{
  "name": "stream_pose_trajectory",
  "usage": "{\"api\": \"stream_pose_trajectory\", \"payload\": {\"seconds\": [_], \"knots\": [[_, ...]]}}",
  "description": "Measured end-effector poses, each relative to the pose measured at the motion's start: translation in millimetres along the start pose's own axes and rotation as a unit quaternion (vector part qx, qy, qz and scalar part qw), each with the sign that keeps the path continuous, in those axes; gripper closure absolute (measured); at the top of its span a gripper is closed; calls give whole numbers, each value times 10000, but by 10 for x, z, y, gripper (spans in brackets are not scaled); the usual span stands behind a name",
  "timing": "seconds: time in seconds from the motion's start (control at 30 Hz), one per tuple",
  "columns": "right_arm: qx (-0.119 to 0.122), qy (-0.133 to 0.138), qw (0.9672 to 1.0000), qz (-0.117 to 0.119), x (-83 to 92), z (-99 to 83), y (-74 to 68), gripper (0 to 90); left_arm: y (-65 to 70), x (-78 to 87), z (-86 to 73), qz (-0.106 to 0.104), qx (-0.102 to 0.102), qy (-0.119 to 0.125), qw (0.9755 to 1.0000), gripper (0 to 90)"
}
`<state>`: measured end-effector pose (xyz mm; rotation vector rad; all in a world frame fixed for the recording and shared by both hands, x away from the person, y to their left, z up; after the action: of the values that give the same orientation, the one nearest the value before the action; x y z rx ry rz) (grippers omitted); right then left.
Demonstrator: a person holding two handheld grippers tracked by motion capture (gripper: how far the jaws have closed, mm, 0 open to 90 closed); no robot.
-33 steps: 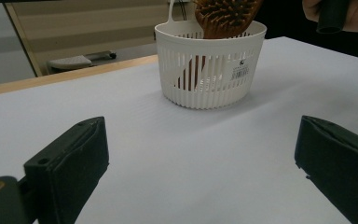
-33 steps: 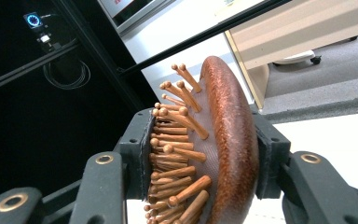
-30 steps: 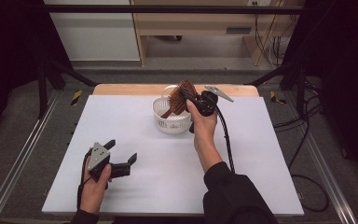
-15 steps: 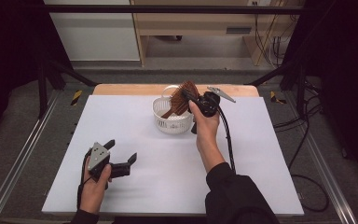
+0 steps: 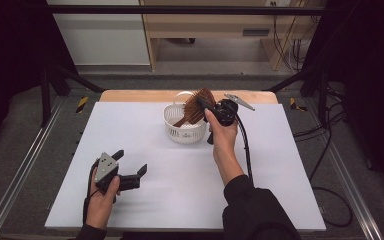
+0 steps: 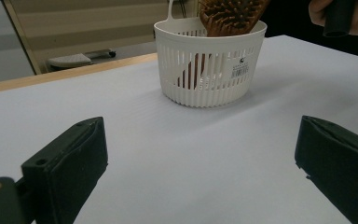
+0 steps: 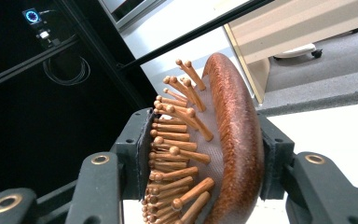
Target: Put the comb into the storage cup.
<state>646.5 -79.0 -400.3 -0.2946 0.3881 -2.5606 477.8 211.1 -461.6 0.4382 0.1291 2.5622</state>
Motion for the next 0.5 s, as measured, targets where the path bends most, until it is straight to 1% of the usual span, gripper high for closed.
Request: {"api": "stream_pose_trajectory", "payload": {"seconds": [0.37, 0.5], "knots": [[-33, -33, 10000, -37, 15, -26, 68, 465, 1, 0, -1, -4, -3, -4, 10000, 25], [-136, -31, 9999, -96, 25, -47, 105, 463, 2, -4, -5, -6, -18, -18, 10000, 26]]}}
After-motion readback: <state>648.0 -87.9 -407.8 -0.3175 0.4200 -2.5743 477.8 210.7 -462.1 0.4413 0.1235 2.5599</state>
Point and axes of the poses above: each handheld gripper's, and its own axes: x roughly backward along the jaws, z roughly out of its top, y roughly to its right, the point moved 5 cm from there along -x, roughly forward along the jaws, and after that the axes turned 11 degrees about x, right-handed, at the moved point
